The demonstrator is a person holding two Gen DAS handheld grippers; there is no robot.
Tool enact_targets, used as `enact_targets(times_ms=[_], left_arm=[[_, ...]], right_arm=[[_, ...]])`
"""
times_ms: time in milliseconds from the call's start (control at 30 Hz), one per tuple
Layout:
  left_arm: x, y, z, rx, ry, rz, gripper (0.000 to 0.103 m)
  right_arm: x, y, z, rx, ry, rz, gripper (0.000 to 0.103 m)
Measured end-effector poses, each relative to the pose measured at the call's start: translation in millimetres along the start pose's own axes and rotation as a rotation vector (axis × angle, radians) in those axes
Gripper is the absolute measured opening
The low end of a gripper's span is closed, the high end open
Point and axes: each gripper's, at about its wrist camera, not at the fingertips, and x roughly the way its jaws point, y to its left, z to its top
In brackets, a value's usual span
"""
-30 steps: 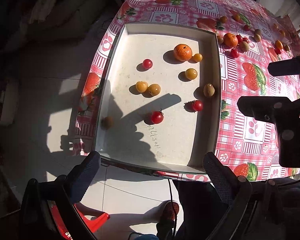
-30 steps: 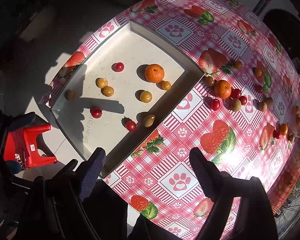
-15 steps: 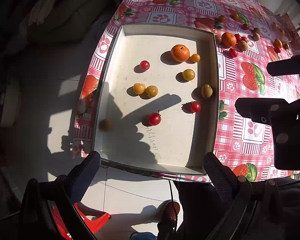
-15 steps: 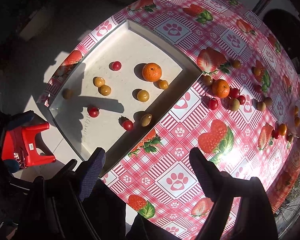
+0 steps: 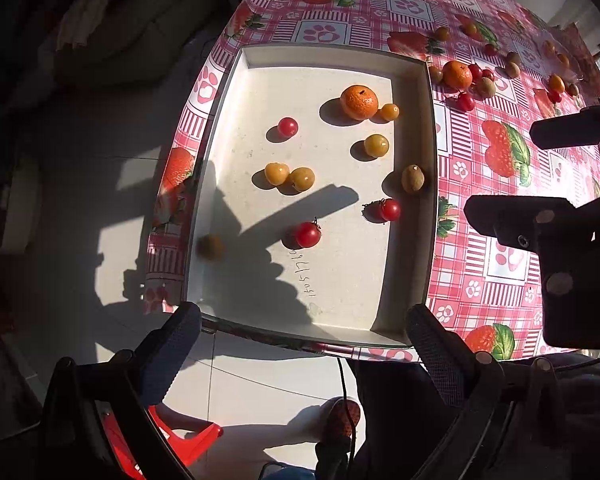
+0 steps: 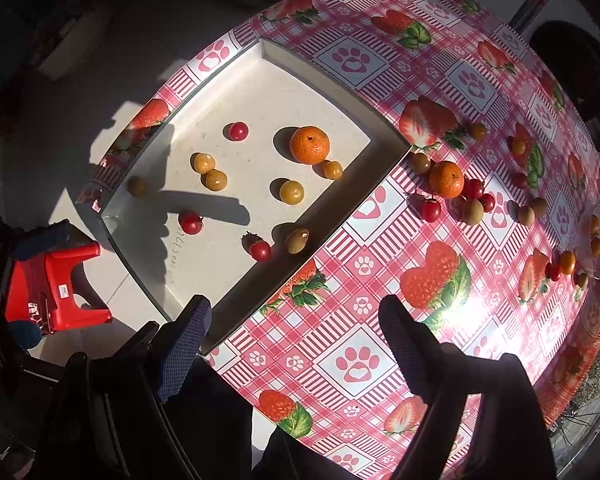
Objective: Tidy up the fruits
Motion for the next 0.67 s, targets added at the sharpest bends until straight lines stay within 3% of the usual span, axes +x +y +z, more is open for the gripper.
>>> enact_targets(times_ms=[667], left_arm=[[-2.3,1.0,-2.2,-0.001,-0.005,-0.012,0.103]], right_arm=[[2.0,4.1,-2.2,-0.018,0.003,0.0,0.088]])
